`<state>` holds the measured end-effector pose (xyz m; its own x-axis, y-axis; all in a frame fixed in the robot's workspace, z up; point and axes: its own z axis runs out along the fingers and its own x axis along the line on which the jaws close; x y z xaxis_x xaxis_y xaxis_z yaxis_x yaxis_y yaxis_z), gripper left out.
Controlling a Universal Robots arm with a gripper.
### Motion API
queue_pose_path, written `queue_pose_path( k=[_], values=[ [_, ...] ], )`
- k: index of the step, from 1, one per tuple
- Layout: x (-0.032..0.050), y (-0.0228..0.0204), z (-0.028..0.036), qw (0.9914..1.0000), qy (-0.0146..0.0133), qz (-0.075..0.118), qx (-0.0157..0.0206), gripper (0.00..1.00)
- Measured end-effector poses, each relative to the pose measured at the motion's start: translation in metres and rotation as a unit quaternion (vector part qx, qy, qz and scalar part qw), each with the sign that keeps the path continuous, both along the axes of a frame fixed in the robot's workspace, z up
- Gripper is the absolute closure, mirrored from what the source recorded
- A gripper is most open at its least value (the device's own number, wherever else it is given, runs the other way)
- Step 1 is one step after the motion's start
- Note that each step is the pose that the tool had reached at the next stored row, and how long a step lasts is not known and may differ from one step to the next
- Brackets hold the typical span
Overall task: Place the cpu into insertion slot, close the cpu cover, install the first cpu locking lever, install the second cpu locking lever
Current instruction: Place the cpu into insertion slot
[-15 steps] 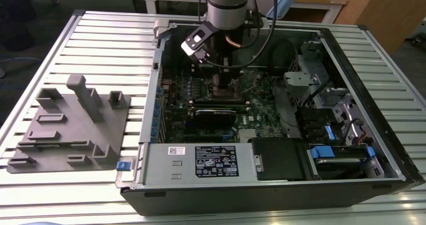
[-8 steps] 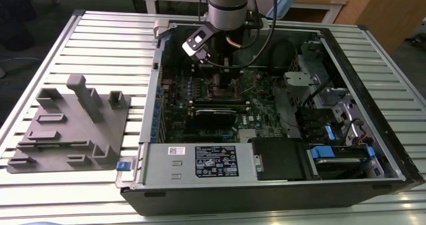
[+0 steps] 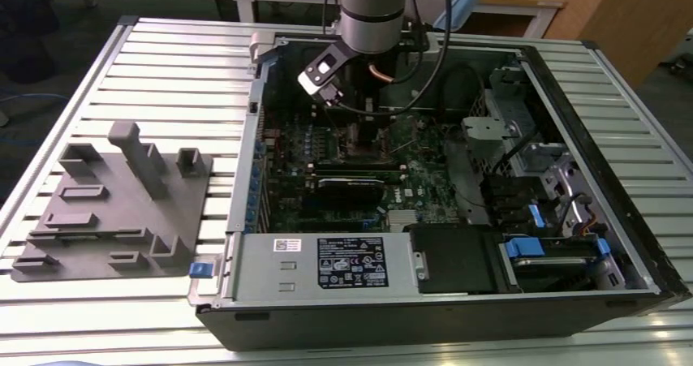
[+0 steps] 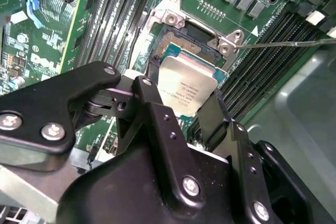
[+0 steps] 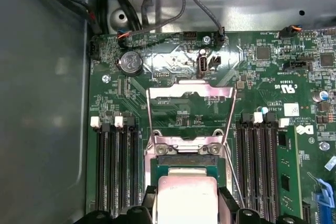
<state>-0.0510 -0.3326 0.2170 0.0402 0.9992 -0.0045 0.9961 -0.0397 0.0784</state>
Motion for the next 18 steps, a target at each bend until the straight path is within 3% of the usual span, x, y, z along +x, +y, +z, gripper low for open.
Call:
queue_pose_path(
  k=[18],
  values=[
    [0.0007,-0.0008,-0.0051,0.99999,0.0000,-0.004,0.0000,0.46]
  ],
)
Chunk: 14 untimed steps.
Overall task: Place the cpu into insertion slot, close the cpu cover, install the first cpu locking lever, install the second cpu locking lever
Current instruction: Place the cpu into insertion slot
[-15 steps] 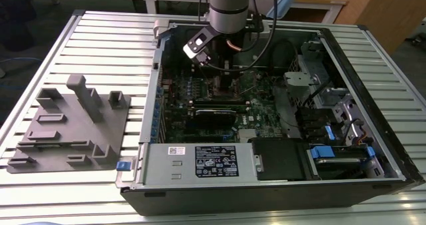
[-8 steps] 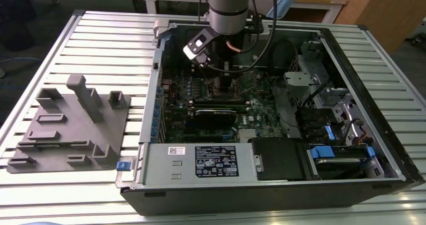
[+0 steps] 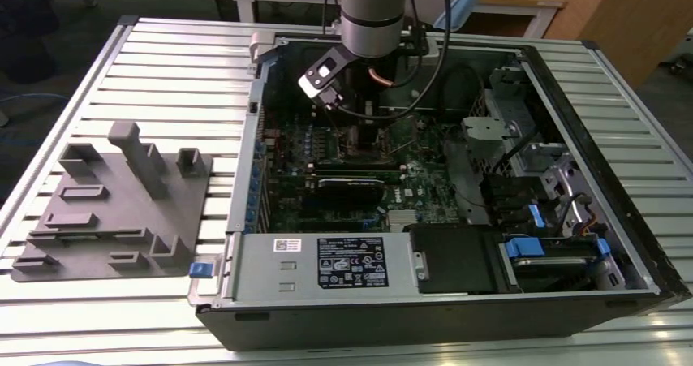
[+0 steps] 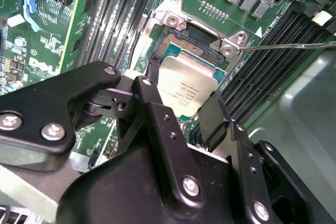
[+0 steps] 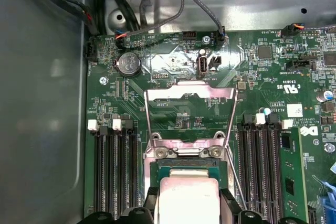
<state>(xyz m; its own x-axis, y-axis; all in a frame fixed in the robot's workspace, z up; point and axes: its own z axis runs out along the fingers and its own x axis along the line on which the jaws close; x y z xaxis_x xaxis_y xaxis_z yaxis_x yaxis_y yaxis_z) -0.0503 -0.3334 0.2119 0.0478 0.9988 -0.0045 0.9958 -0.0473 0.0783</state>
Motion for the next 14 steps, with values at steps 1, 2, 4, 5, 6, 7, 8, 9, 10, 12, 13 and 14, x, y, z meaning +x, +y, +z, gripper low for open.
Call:
queue_pose_path(
  k=[1,2,4,5,6,7,8,9,10,12,13,14],
  values=[
    [0.0000,0.0000,0.0000,1.00000,0.0000,0.000,0.0000,0.46],
    [0.0002,0.0000,0.0000,1.00000,0.0000,0.000,0.0000,0.46],
    [0.0008,-0.0001,-0.0001,1.00000,-0.0001,0.000,0.0001,0.46],
    [0.0009,-0.0001,-0.0001,1.00000,-0.0001,0.000,0.0001,0.46],
    [0.0012,-0.0005,-0.0001,1.00000,-0.0001,0.000,0.0001,0.46],
    [0.0014,-0.0012,-0.0001,1.00000,-0.0001,0.000,0.0001,0.46],
    [0.0014,-0.0016,-0.0001,1.00000,-0.0001,0.000,0.0001,0.46],
    [0.0014,-0.0019,-0.0001,1.00000,-0.0001,0.000,0.0001,0.46],
    [0.0015,-0.0025,-0.0001,1.00000,-0.0001,0.000,0.0002,0.46],
    [0.0014,-0.0034,-0.0001,1.00000,-0.0001,0.000,0.0003,0.46],
    [0.0014,-0.0036,-0.0002,1.00000,-0.0001,0.000,0.0004,0.46],
    [0.0014,-0.0037,-0.0001,1.00000,-0.0001,0.000,0.0003,0.46]
  ],
)
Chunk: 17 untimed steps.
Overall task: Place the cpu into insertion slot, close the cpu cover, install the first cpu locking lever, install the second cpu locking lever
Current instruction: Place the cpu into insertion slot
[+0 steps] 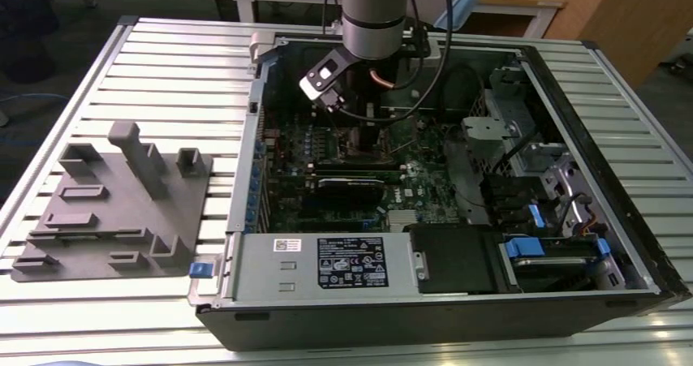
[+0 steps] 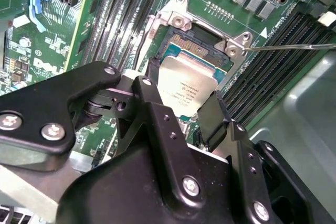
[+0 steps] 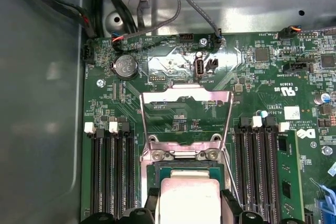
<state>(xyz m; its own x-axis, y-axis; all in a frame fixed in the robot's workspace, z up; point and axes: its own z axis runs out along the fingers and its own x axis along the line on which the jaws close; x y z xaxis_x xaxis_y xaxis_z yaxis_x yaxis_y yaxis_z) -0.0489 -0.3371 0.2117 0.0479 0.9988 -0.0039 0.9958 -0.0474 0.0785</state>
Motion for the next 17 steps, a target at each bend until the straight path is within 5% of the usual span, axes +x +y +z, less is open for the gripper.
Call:
queue_pose_path(
  k=[17],
  values=[
    [-0.0004,-0.0001,-0.0059,1.00000,0.0000,0.000,0.0000,0.46]
  ],
)
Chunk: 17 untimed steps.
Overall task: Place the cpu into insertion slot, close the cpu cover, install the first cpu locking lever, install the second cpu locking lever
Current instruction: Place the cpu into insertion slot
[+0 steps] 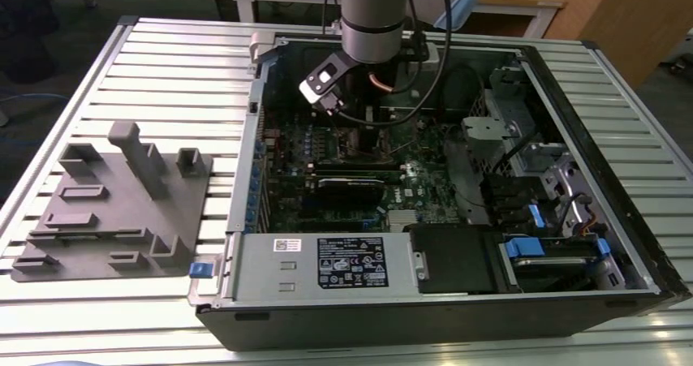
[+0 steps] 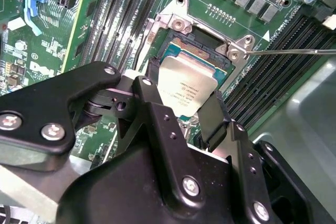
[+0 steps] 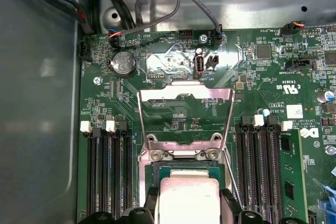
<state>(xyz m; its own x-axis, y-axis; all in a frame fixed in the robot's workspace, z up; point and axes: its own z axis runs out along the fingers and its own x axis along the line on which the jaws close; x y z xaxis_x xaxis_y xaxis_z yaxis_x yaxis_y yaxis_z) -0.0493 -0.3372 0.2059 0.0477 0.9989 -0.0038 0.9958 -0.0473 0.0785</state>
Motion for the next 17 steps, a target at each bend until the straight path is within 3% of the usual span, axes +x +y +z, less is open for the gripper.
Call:
queue_pose_path(
  k=[17],
  values=[
    [0.0000,-0.0009,-0.0061,1.00000,-0.0005,0.000,-0.0001,0.46]
  ],
)
